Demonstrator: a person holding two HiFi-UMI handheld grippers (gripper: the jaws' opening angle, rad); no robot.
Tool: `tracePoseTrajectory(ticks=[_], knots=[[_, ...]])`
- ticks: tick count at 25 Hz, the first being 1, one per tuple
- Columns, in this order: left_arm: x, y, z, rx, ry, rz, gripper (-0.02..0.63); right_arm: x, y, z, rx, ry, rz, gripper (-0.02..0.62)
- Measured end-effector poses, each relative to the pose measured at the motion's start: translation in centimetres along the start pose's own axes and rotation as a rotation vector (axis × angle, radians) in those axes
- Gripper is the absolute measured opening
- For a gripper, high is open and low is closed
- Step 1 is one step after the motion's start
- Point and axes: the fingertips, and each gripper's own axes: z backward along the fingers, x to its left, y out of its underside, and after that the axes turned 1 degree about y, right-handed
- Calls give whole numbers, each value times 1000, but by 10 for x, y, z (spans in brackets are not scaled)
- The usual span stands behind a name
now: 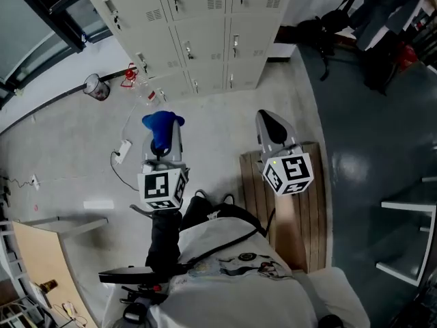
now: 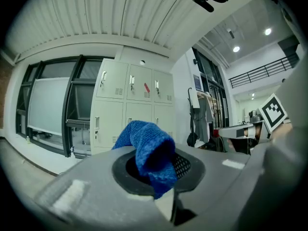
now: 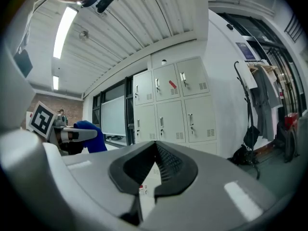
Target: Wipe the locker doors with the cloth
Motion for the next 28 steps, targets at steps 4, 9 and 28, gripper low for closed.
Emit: tracePoseTrajectory(ticks=[4, 9, 28], knots=[[6, -3, -31, 13, 16, -3, 35, -18, 12, -22, 26, 15, -26, -3], [28, -33, -107, -63, 61, -27, 35, -49, 2, -80, 26, 43, -11, -2], [44, -100, -331, -156, 309, 26, 35, -151, -29, -206, 53, 220, -55, -2]])
